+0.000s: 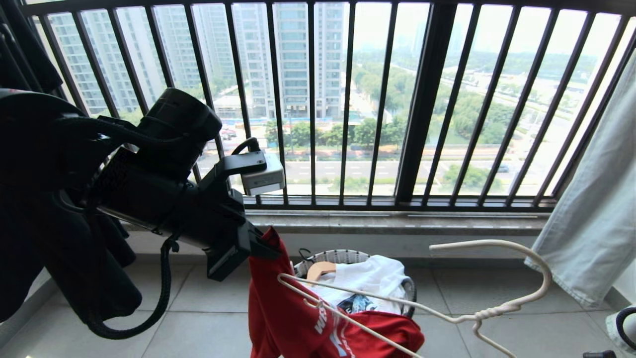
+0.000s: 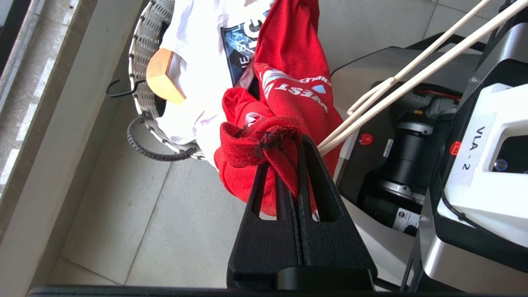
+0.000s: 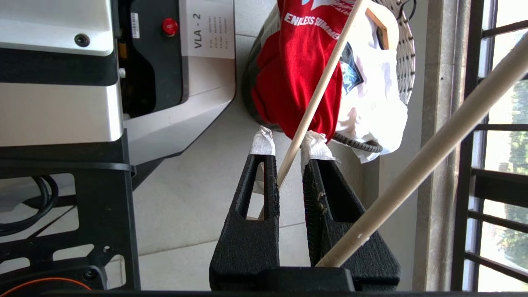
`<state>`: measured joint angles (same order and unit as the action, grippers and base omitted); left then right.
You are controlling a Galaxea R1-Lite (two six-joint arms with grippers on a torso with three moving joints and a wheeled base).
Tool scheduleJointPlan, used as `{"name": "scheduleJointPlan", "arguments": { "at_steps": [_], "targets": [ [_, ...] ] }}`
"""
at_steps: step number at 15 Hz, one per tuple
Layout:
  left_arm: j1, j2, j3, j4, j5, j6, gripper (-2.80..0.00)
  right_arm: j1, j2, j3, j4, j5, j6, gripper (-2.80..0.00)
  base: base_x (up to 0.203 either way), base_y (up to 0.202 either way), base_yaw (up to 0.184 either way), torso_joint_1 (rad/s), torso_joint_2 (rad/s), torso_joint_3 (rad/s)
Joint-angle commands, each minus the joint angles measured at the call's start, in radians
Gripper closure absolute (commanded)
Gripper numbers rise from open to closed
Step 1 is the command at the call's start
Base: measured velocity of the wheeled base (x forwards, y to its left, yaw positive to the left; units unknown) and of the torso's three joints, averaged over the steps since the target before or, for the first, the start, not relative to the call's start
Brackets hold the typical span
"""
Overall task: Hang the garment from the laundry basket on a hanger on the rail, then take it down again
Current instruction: Hang the clothes on the clothes rack
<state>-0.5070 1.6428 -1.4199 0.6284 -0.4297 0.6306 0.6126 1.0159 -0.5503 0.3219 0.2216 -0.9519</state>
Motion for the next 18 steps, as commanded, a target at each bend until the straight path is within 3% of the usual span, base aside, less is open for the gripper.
{"name": "scheduleJointPlan", "arguments": {
  "at_steps": [1,10,14,18],
  "targets": [
    [-0.001,-0.006,0.002,0.005,-0.003,0.003,0.0,-0.014,0.044,-0.007,-0.025,-0.003,-0.004,0.0,0.0,0.0,0.0,0.0,0.0,0.0],
    [0.002,-0.004,-0.031,0.002,0.0,-0.029,0.0,-0.146,0.058,0.034,-0.069,-0.015,-0.009,0.0,0.0,0.0,0.0,0.0,0.0,0.0],
    [0.002,-0.008,-0.048,0.002,-0.003,-0.035,0.0,-0.152,0.192,0.041,-0.079,-0.027,-0.01,0.0,0.0,0.0,0.0,0.0,0.0,0.0],
    [0.002,0.004,-0.065,0.001,-0.002,-0.036,0.0,-0.151,0.261,0.07,-0.194,-0.037,-0.012,0.0,0.0,0.0,0.0,0.0,0.0,0.0]
  ]
}}
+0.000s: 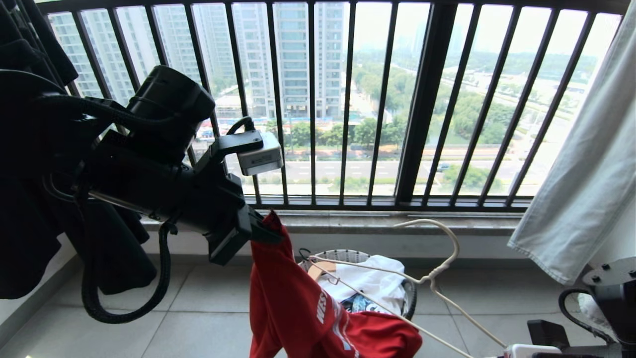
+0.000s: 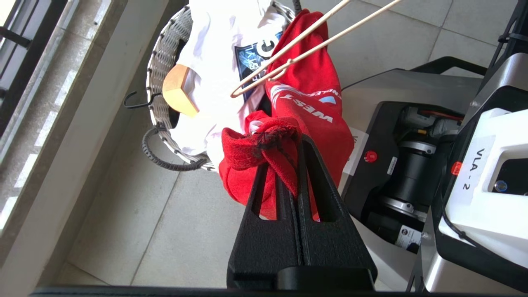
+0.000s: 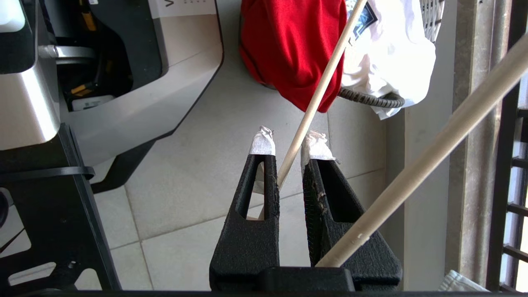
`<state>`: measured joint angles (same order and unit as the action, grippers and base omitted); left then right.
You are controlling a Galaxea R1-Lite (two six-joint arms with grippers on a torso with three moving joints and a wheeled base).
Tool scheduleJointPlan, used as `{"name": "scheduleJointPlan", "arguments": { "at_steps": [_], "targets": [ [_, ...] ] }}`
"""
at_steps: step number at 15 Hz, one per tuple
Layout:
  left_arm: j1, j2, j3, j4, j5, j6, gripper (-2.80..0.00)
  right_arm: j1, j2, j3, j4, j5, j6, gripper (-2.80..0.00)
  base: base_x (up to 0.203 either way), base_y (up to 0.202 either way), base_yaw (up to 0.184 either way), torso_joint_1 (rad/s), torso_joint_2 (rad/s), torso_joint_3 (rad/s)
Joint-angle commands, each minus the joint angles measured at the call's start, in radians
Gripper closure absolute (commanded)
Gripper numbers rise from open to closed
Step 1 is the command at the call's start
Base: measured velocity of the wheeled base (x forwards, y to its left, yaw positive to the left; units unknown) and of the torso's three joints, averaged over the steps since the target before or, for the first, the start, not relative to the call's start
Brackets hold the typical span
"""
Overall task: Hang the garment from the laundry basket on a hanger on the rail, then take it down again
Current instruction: Hang the clothes on the clothes rack
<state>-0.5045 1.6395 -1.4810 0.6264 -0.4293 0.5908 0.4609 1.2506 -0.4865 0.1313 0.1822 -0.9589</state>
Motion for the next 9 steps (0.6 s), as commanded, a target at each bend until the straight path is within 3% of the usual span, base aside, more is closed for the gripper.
{"name": "scheduleJointPlan", "arguments": {
  "at_steps": [1,3,5,9],
  "targets": [
    [0.001,0.022,-0.02,0.003,-0.001,-0.003,0.0,0.001,-0.007,0.012,0.005,0.002,-0.008,0.0,0.0,0.0,0.0,0.0,0.0,0.0],
    [0.001,0.065,-0.075,0.004,0.002,-0.038,0.0,0.01,-0.078,0.02,0.07,0.002,-0.021,0.0,0.0,0.0,0.0,0.0,0.0,0.0],
    [0.0,0.122,-0.159,0.005,0.006,-0.067,0.0,0.075,-0.126,0.018,0.125,0.0,-0.023,0.0,0.0,0.0,0.0,0.0,0.0,0.0],
    [-0.009,0.199,-0.282,0.006,0.007,-0.14,0.0,0.113,-0.119,-0.011,0.125,0.004,-0.017,0.0,0.0,0.0,0.0,0.0,0.0,0.0]
  ]
}}
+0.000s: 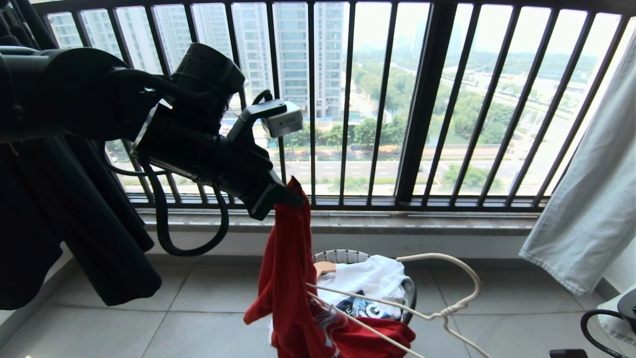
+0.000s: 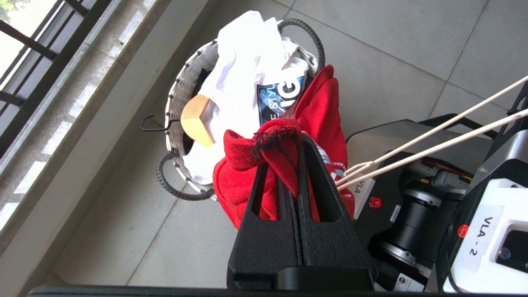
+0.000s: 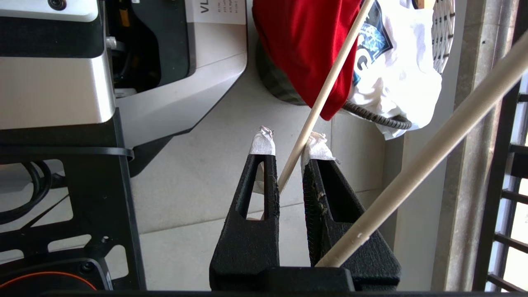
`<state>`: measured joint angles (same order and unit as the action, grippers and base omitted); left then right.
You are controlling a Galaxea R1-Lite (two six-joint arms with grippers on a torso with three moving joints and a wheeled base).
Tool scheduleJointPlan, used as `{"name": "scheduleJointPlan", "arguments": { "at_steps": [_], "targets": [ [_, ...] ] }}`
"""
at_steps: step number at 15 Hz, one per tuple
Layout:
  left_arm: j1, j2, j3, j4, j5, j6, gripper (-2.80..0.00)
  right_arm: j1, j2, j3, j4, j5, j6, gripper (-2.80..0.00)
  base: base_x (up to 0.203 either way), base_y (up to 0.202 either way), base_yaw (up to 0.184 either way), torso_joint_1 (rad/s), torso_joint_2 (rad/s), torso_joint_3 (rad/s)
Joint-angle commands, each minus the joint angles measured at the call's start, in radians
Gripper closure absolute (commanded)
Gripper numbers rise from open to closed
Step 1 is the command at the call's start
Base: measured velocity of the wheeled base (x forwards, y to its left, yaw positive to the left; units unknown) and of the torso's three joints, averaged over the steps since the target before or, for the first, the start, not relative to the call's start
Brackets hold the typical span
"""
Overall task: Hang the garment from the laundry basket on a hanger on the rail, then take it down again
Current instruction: Hang the clothes on the clothes rack
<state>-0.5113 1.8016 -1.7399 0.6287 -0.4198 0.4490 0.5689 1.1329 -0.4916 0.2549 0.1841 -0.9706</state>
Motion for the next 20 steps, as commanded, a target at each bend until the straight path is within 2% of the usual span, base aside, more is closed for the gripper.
{"name": "scheduleJointPlan", "arguments": {
  "at_steps": [1,5,8,10,14,18,20],
  "targets": [
    [-0.01,0.054,-0.054,0.003,-0.002,-0.016,0.0,0.005,0.022,-0.026,-0.007,0.004,-0.001,0.0,0.0,0.0,0.0,0.0,0.0,0.0],
    [-0.051,0.105,-0.206,0.001,-0.002,-0.094,0.0,-0.003,0.127,-0.094,-0.123,0.002,0.054,0.0,0.0,0.0,0.0,0.0,0.0,0.0],
    [-0.068,0.092,-0.208,-0.091,-0.001,-0.122,0.0,-0.047,0.15,-0.116,-0.157,0.001,0.055,0.0,0.0,0.0,0.0,0.0,0.0,0.0],
    [-0.07,0.076,-0.208,-0.108,-0.002,-0.142,0.0,-0.098,0.15,-0.14,-0.167,0.003,0.055,0.0,0.0,0.0,0.0,0.0,0.0,0.0],
    [-0.07,0.064,-0.208,-0.129,0.006,-0.149,0.0,-0.119,0.027,-0.088,-0.14,-0.001,0.055,0.0,0.0,0.0,0.0,0.0,0.0,0.0],
    [-0.073,0.077,-0.208,-0.259,0.113,-0.186,0.0,-0.121,-0.154,-0.045,-0.062,-0.022,0.055,0.0,0.0,0.0,0.0,0.0,0.0,0.0],
    [-0.072,0.076,-0.21,-0.262,0.116,-0.191,0.0,-0.143,-0.217,-0.046,-0.025,-0.036,0.055,0.0,0.0,0.0,0.0,0.0,0.0,0.0]
  ]
}}
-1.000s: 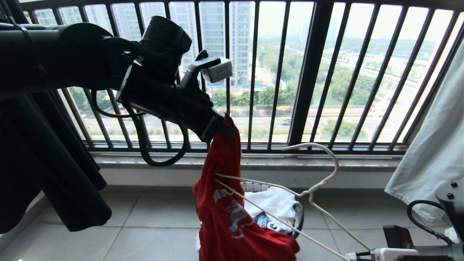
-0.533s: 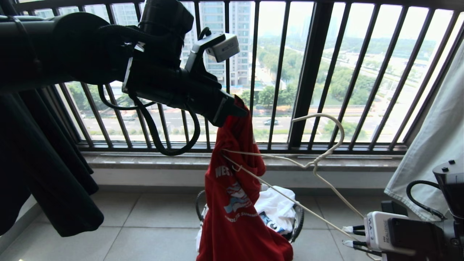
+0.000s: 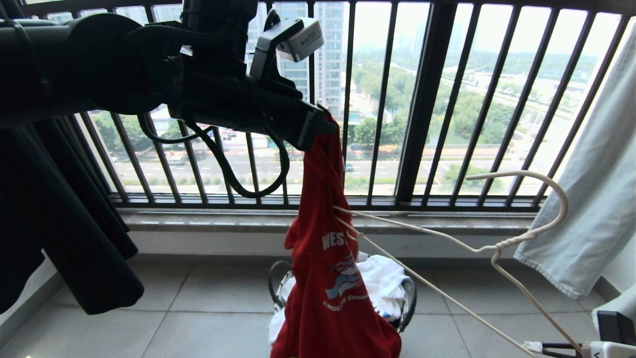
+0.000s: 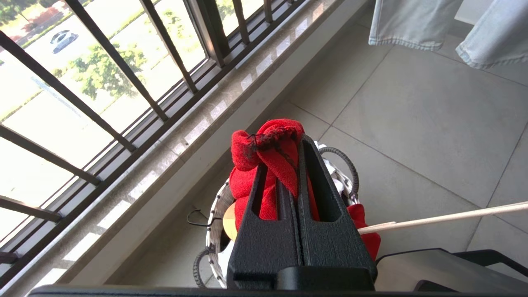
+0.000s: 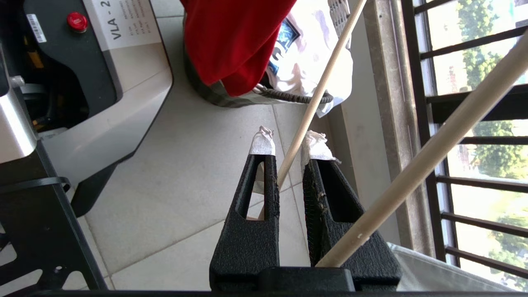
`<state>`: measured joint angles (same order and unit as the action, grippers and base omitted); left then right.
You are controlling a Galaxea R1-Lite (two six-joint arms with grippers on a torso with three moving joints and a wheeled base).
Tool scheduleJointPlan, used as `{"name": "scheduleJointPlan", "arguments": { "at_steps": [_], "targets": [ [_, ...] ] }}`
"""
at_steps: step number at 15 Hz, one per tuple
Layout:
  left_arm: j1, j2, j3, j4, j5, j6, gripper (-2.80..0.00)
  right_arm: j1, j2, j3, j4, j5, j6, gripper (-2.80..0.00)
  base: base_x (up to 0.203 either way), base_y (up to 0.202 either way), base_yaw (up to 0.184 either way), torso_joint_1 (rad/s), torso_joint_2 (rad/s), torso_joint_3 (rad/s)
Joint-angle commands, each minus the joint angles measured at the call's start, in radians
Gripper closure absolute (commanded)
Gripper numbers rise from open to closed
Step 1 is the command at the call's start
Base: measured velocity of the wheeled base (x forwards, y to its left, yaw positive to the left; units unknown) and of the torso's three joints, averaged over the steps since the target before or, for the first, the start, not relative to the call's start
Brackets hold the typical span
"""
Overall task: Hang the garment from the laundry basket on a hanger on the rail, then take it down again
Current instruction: Hang the clothes on the clothes rack
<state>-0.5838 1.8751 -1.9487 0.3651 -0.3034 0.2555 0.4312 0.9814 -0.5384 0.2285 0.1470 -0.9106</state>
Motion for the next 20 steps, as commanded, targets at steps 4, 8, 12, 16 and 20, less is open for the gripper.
{"name": "scheduleJointPlan", "arguments": {
  "at_steps": [4,8,12,16,20],
  "targets": [
    [0.001,-0.017,-0.001,-0.07,0.003,-0.036,0.0,-0.063,-0.066,-0.03,-0.003,-0.002,-0.006,0.0,0.0,0.0,0.0,0.0,0.0,0.0],
    [0.001,-0.032,0.002,-0.057,0.001,-0.058,0.0,-0.098,-0.011,-0.07,-0.006,-0.003,-0.007,0.0,0.0,0.0,0.0,0.0,0.0,0.0],
    [-0.002,-0.038,0.008,-0.011,0.0,-0.058,0.0,-0.101,0.042,-0.082,-0.06,-0.003,-0.015,0.0,0.0,0.0,0.0,0.0,0.0,0.0],
    [-0.013,-0.015,0.007,-0.012,-0.002,-0.059,0.0,-0.074,0.065,-0.09,-0.058,0.003,-0.037,0.0,0.0,0.0,0.0,0.0,0.0,0.0],
    [-0.015,0.019,0.007,-0.017,0.002,-0.044,0.0,-0.039,0.069,-0.089,-0.054,0.003,-0.037,0.0,0.0,0.0,0.0,0.0,0.0,0.0]
  ]
}}
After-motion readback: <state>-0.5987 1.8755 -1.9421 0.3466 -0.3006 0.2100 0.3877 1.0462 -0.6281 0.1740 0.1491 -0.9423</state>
